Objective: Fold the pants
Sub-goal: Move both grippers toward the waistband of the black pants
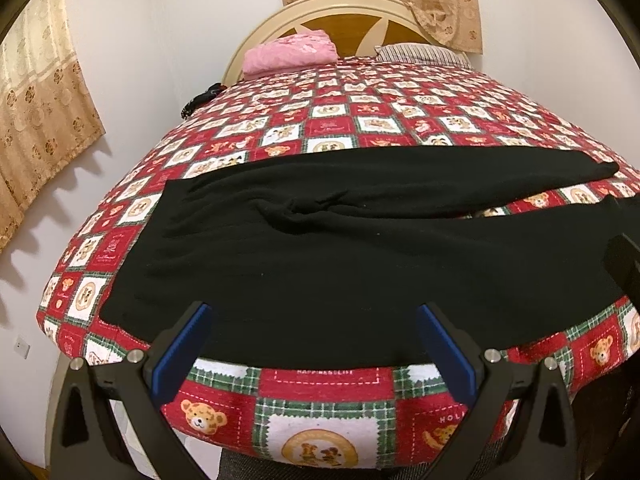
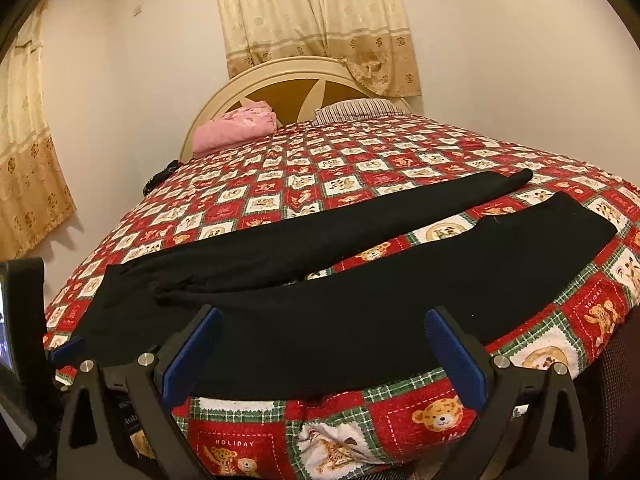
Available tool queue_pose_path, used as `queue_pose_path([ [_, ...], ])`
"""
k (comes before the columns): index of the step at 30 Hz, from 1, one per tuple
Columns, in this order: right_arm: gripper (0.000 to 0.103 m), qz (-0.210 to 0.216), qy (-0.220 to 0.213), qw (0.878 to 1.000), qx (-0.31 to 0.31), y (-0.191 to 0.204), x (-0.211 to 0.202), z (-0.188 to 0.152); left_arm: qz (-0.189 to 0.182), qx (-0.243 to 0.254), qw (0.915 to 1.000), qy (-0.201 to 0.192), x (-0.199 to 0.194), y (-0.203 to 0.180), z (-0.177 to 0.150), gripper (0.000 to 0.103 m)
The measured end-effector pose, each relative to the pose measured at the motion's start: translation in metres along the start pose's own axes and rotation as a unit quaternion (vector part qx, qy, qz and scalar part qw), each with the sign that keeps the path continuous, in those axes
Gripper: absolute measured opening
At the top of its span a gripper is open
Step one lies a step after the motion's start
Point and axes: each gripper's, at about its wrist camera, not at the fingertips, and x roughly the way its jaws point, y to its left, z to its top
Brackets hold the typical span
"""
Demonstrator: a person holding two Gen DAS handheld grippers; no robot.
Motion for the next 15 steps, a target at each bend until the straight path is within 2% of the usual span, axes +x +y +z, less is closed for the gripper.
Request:
queue_pose_path([
  [15,0.102,0.005,0.012,1.0,-0.006,0.0029,0.0036,-0.0032,0.004,-0.015,0.9999,0.004,0.0029,0.0079,0.0,0.103],
])
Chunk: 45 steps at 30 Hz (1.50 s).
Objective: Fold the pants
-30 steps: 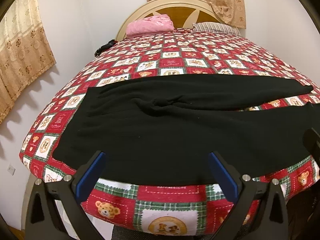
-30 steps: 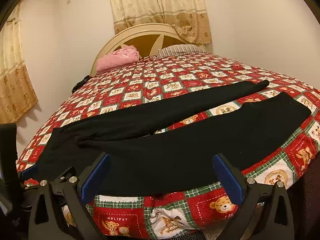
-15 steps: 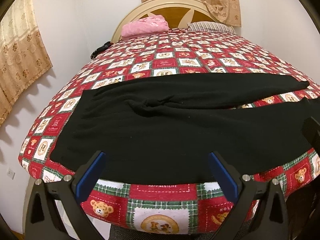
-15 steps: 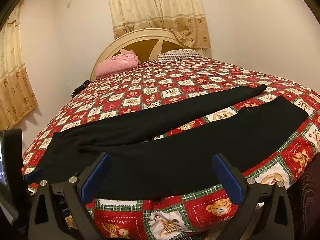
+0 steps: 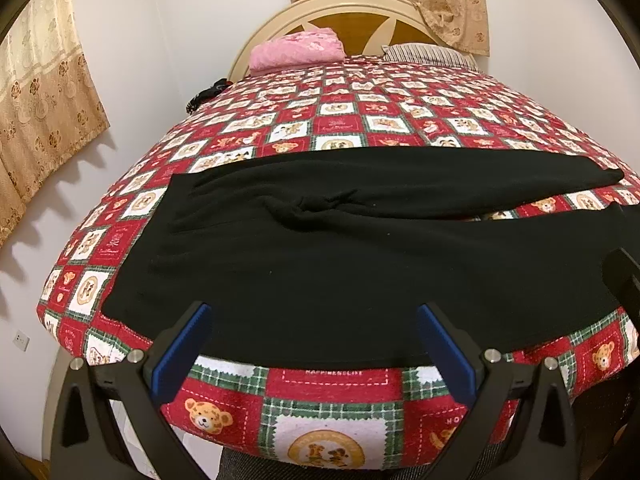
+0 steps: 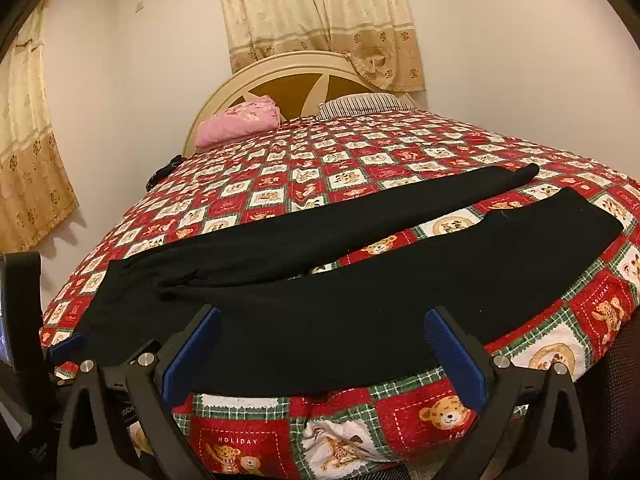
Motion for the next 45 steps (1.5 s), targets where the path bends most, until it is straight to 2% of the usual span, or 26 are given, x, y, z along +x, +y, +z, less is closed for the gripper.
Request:
queue_pose_path([
  [20,0.102,-0.005,0.012,1.0,-0.005,0.001,0.008,-0.003,-0.005,-0.004,0.9999,0.013,0.009,0.005,-0.002,0.103],
  [33,0.102,-0.029,0.008,0.999,-0.03,0.008,0.028,0.001,-0.001,-0.015,0.9994,0.03,0.036,0.02,0.002,0.103],
  [41,0.102,0.0,0.023,0.999,-0.046,0.03,0.064,0.026,-0.003,-0.015,0.9995,0.026,0.054,0.05,0.021,0.103],
  [45,0.102,0.016,0.023,0.997,-0.07,0.041,0.082,0.049,-0.011,-0.039,0.9989,0.022,0.069,0.105,0.055,0.103],
])
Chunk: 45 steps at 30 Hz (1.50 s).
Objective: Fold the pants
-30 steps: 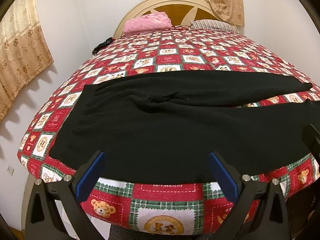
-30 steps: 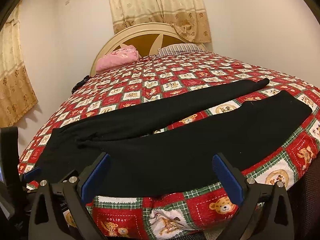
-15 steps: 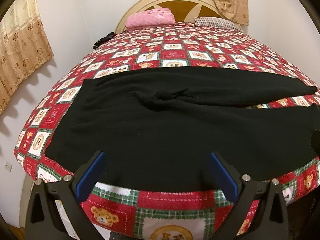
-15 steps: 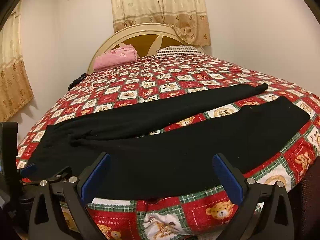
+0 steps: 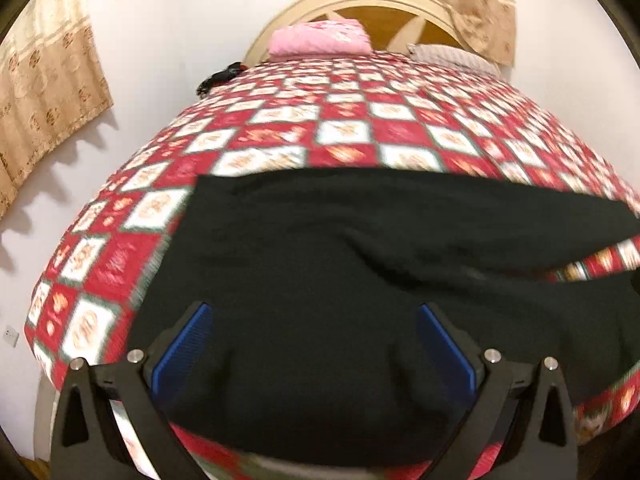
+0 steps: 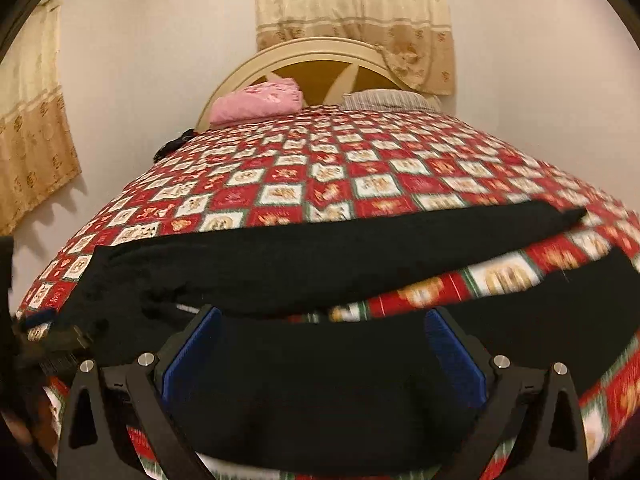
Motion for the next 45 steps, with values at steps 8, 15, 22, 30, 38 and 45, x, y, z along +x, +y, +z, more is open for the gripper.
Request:
queue_pose_path([
  [8,0.102,0.049,0.036,0.997,-0.054,0.008,0.062,0.05,0.024,-0.015,0.9986,0.044,0.091,0.089,0.078,0.103],
  [15,0.102,0.064,0.127,0.982,-0.127,0.029,0.162,0.085,-0.003,-0.068,0.9903,0.121,0.157,0.112,0.084,0.103],
  [22,0.093,0.053,0.173,0.96,-0.214,0.049,0.23,0.087,-0.016,-0.055,0.9904,0.126,0.176,0.104,0.087,0.102],
  [30,0.065,0.108,0.209,0.949,-0.21,0.044,0.242,0.078,-0.016,-0.058,0.9914,0.116,0.188,0.105,0.097,0.102],
  [38,0.011,0.092,0.198,0.948,-0.232,0.052,0.224,0.081,-0.023,-0.064,0.9941,0.085,0.181,0.098,0.105,0.051],
  [45,0.006,0.096,0.104,0.97,-0.2,0.054,0.158,0.11,-0.032,-0.066,0.9962,0.047,0.149,0.095,0.114,0.023],
])
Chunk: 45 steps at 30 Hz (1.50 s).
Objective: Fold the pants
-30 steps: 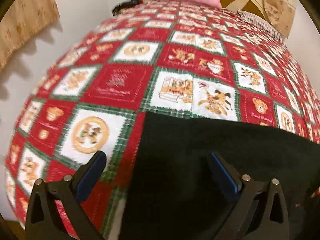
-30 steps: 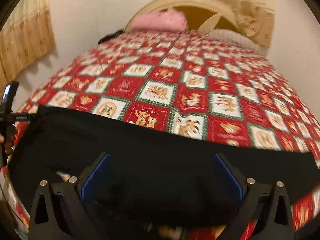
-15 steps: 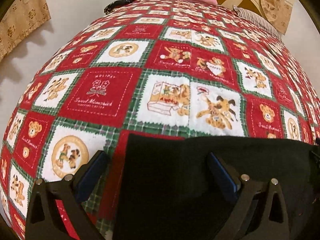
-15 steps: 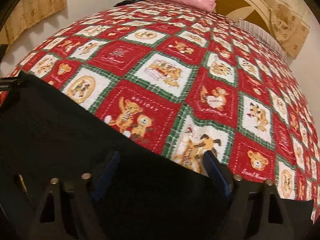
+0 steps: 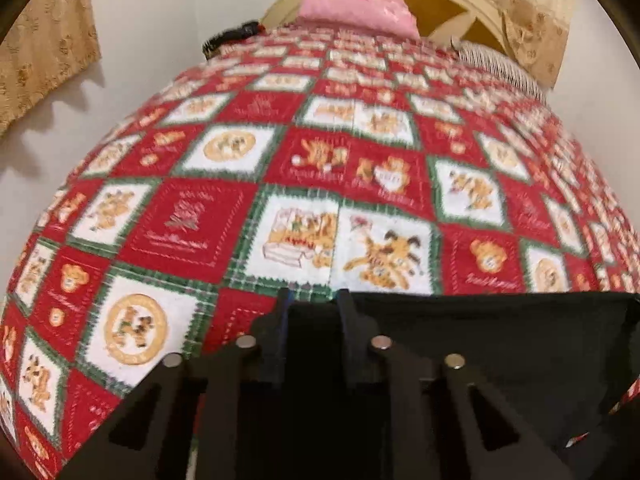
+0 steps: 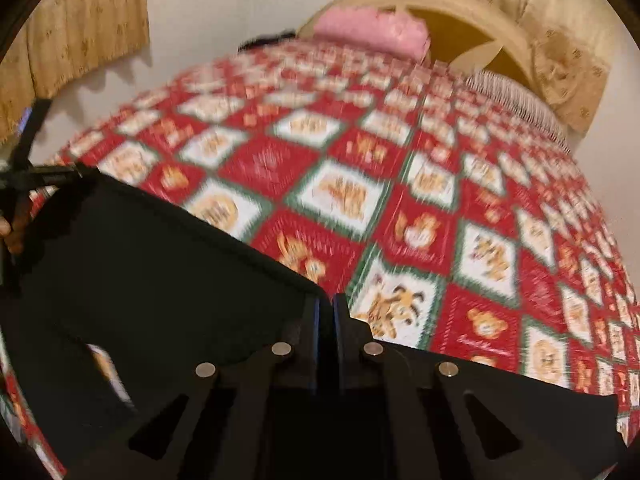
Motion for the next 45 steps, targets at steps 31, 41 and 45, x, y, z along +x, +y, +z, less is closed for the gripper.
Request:
queue_pose_path([
  [31,0.001,0.081,-0.037,0.996,-0.014,0.131,-0.09,-0.187,-0.118,-0.02,0.9901,-0.073,-0.135,0.001,-0.075,0.103],
  [41,0.002,0.075,-0.113,0.989,0.066,0.105,-0.097,-0.127,-0.022,-0.06,0.993,0.099,-0.026,-0.053,-0.019,0.103],
  [45,0.002,0.164,-0.054,0.977,0.129,0.108,-0.052,-0.118,0.048,-0.071,0.9857,0.145,0.005,-0.054,-0.022,0.103],
])
